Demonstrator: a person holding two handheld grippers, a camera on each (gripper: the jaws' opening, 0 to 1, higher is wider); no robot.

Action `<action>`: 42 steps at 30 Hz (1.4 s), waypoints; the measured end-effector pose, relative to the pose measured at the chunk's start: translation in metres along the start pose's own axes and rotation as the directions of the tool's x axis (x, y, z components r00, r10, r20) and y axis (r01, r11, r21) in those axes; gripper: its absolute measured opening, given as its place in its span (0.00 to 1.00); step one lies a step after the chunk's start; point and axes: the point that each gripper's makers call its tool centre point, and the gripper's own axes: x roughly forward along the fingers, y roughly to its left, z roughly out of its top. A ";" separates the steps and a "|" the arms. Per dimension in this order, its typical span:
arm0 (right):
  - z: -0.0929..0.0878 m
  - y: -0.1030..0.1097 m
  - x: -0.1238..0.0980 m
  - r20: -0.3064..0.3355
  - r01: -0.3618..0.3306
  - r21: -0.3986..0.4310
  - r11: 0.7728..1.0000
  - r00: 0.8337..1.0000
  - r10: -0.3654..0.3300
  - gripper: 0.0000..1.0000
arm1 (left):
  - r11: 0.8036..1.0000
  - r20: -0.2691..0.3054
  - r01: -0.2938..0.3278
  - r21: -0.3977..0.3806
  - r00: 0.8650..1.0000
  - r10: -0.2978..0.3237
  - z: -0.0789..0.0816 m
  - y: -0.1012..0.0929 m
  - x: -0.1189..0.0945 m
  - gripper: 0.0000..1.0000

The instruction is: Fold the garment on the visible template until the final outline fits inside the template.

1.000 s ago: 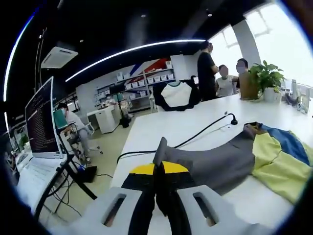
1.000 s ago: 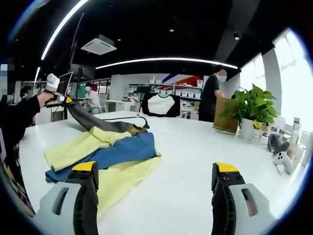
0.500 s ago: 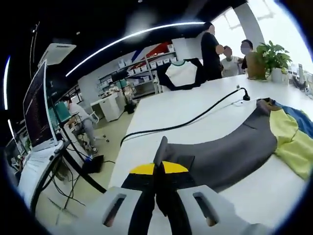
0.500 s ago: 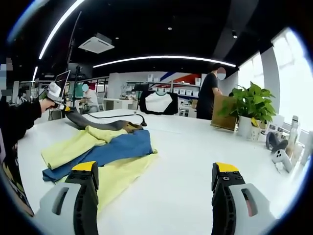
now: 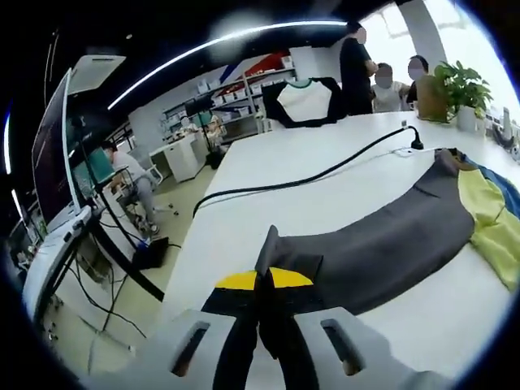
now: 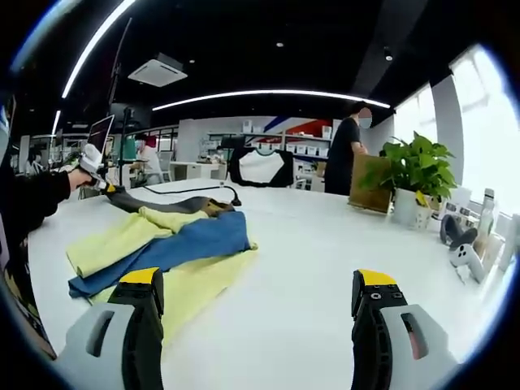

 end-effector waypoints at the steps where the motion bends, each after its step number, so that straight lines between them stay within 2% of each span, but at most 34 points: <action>1: 0.000 0.000 0.000 -0.001 0.000 0.000 1.000 1.000 0.000 0.99 | 1.000 -0.010 0.003 -0.014 1.000 -0.004 -0.003 -0.001 0.001 0.02; 12: 0.000 0.003 0.003 -0.009 -0.010 -0.007 1.000 1.000 0.010 0.99 | 0.999 -0.029 0.008 -0.040 1.000 -0.009 -0.013 0.000 0.008 0.03; 18: 0.001 0.003 0.004 -0.012 -0.016 -0.011 1.000 1.000 0.016 0.99 | 1.000 -0.039 0.006 -0.013 0.999 -0.006 -0.020 -0.001 0.011 0.03; 21: 0.000 0.001 0.004 -0.014 -0.010 -0.015 1.000 1.000 0.010 0.99 | 0.999 -0.033 0.005 -0.044 0.999 -0.006 -0.021 0.000 0.012 0.03; 34: -0.001 -0.007 0.002 -0.018 0.016 -0.005 1.000 1.000 -0.016 0.99 | 0.998 -0.035 0.011 -0.065 0.999 -0.013 -0.024 0.000 0.018 0.02; 37: -0.001 -0.006 0.002 -0.017 0.013 -0.007 1.000 1.000 -0.013 0.99 | 0.999 -0.027 0.018 -0.042 0.999 -0.019 -0.023 -0.001 0.017 0.03; 39: -0.001 -0.006 0.001 -0.015 0.018 -0.001 1.000 1.000 -0.018 0.99 | 1.000 -0.001 0.020 0.007 1.000 -0.020 -0.019 -0.001 0.015 0.03; 40: -0.002 -0.007 0.000 -0.013 0.022 0.001 1.000 1.000 -0.022 0.99 | 0.998 0.016 0.016 0.057 1.000 -0.017 -0.017 -0.001 0.013 0.04; 42: -0.003 -0.008 0.000 -0.014 0.022 0.008 1.000 1.000 -0.022 0.99 | 0.997 0.011 -0.019 0.076 1.000 0.018 -0.018 0.003 0.011 0.08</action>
